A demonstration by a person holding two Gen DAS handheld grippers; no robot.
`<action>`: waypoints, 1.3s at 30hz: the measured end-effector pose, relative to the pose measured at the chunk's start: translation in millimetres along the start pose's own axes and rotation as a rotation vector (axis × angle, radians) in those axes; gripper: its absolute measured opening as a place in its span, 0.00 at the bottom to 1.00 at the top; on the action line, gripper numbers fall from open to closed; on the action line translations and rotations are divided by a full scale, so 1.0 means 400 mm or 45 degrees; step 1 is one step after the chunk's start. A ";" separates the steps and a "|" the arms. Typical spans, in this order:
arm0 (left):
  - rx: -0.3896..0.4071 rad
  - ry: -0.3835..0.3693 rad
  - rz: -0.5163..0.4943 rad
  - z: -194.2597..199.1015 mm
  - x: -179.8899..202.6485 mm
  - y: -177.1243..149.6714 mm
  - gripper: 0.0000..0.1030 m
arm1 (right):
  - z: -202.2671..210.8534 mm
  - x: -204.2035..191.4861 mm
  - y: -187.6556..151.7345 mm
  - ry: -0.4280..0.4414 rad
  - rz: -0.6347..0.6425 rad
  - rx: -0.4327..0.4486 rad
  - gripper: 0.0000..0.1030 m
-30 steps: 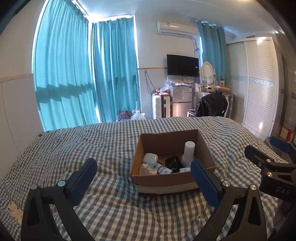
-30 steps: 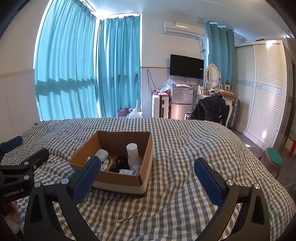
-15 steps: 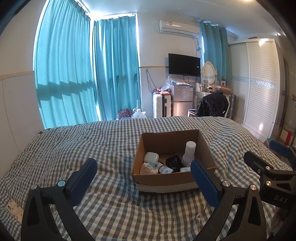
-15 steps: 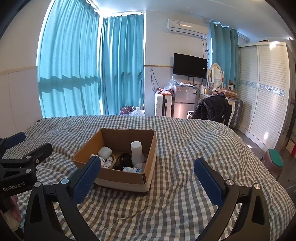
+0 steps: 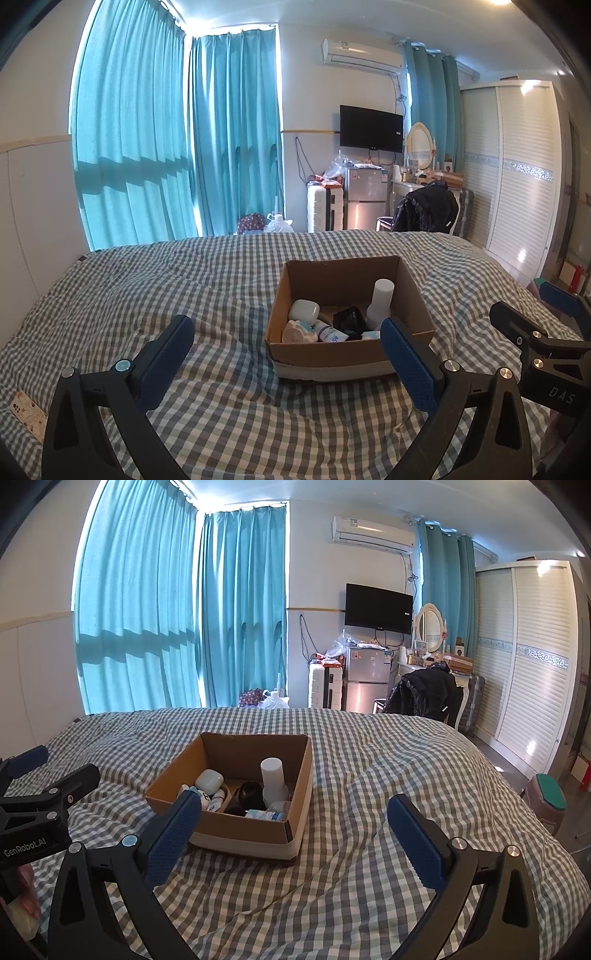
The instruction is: Organize objects
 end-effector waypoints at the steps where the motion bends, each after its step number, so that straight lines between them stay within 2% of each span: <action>1: 0.001 0.001 -0.001 0.001 0.001 0.000 1.00 | -0.001 -0.001 -0.001 0.001 0.000 0.000 0.98; 5: -0.003 -0.020 -0.011 0.001 0.006 0.000 1.00 | -0.002 -0.003 -0.003 -0.001 0.001 0.000 0.98; 39: -0.027 0.020 0.002 -0.004 -0.001 -0.016 1.00 | -0.008 -0.007 -0.019 -0.021 0.006 -0.021 0.98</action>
Point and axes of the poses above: each gripper's, at about its wrist camera, not at the fingertips, and z roughly against the way its jaws point, x to its right, y to its top, the point moved 6 cm from there along -z, roughly the way its jaws point, and after that the axes turned 9 degrees about -z, right-handed, at the moved point
